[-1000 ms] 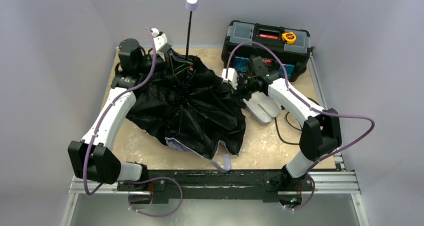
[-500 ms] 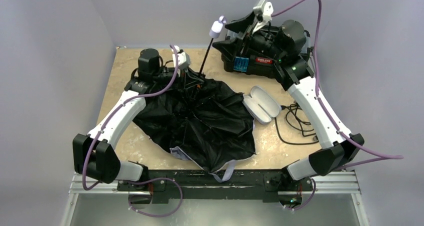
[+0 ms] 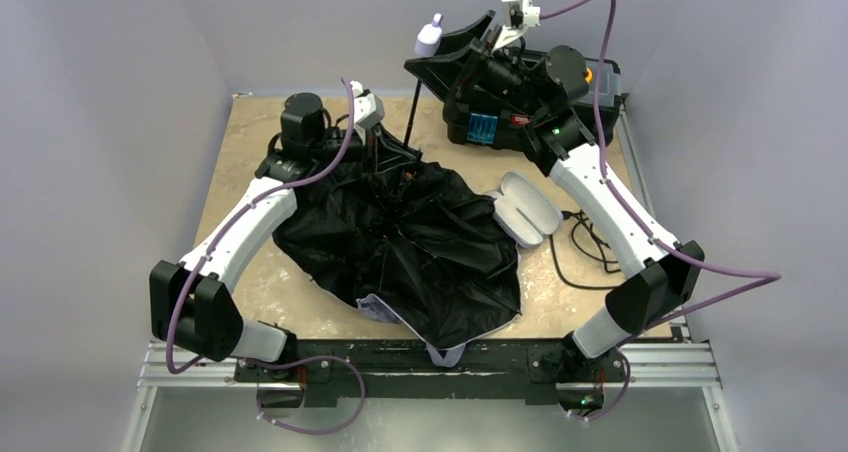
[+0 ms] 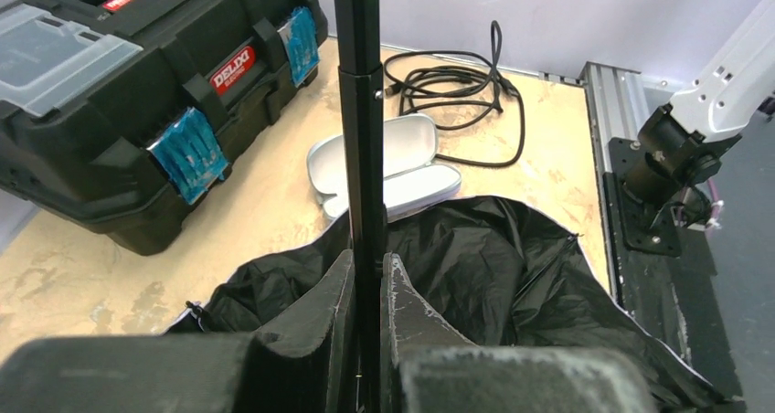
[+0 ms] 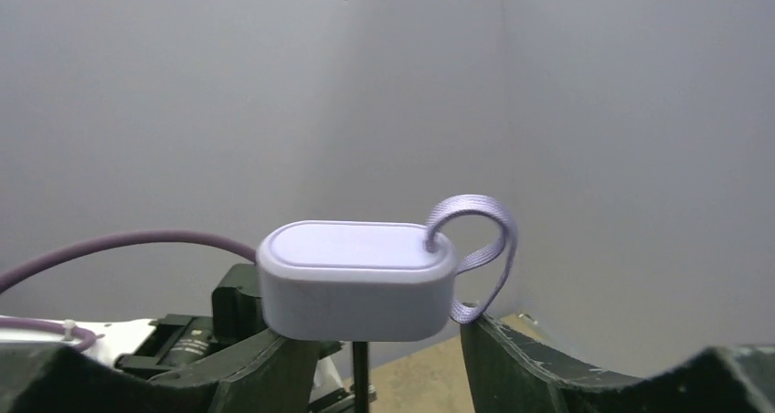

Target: Open the umbrella

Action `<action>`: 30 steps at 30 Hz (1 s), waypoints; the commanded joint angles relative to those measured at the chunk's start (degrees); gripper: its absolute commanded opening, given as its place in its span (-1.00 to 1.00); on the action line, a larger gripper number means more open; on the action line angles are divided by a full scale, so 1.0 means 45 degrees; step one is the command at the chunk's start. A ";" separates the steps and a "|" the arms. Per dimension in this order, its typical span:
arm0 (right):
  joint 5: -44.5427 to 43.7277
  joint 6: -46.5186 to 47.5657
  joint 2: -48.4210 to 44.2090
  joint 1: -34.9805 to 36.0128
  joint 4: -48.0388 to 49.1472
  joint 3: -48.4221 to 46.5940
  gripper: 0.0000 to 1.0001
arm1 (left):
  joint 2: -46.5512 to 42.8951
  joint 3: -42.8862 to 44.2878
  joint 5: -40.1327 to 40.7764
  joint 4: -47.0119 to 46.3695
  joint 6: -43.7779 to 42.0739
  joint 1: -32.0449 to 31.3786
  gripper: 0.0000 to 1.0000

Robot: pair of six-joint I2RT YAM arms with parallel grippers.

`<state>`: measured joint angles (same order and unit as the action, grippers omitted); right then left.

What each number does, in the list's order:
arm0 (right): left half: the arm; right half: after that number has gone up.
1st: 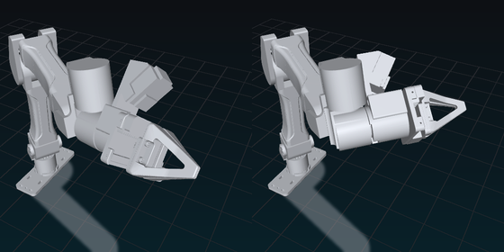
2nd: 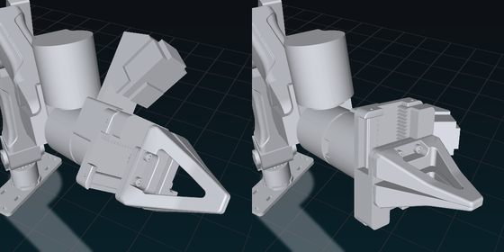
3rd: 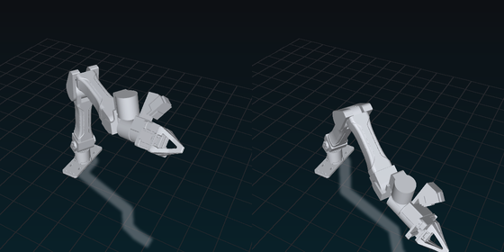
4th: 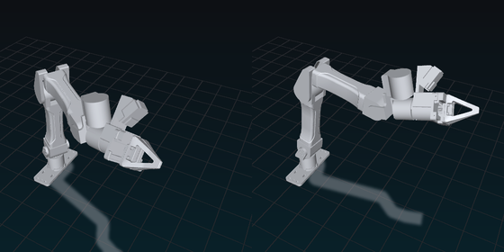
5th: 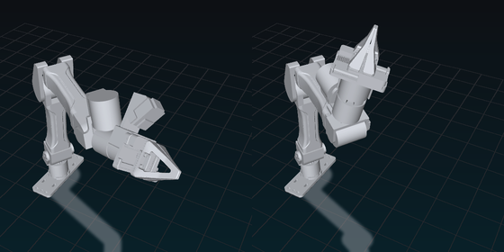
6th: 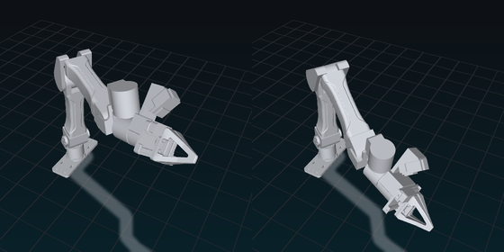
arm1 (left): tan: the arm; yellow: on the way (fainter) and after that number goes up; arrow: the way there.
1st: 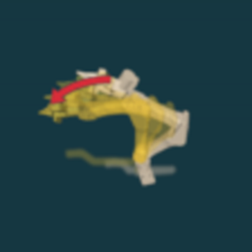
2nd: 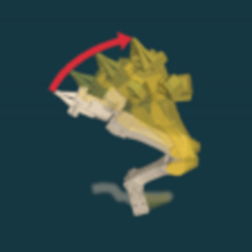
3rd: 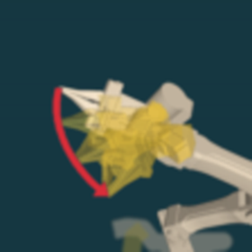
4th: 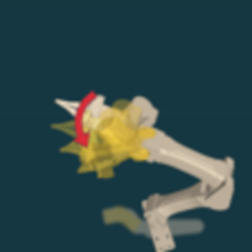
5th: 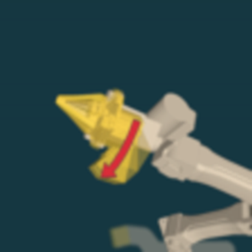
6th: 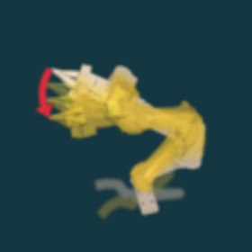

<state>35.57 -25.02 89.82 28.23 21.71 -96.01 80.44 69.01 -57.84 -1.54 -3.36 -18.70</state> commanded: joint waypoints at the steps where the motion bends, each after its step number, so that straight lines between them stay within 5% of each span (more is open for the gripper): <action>1: -0.0513 -0.0545 -0.0113 0.0369 0.1310 -0.0320 0.00 | -0.0072 0.0591 -0.0103 -0.0854 0.0541 -0.0228 -1.00; 7: -0.1181 -0.0847 0.0316 0.1068 0.1831 -0.1382 -1.00 | -0.0378 -0.0048 0.1149 0.0260 -0.0659 -0.0233 -0.72; 15: -0.1735 -0.1552 0.0440 0.1217 0.1945 -0.2885 -1.00 | 0.0467 -0.0745 0.1575 0.2459 -0.2393 0.0093 -0.38; 30: -0.3212 -0.0847 0.0152 0.0816 0.1312 -0.6149 -1.00 | 0.1569 -0.1346 0.1529 0.2676 -0.3750 0.0847 -0.46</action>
<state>28.82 -26.44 94.80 32.86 14.20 -112.73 83.05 64.18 -53.60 2.35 -14.74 -17.04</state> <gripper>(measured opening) 0.031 0.266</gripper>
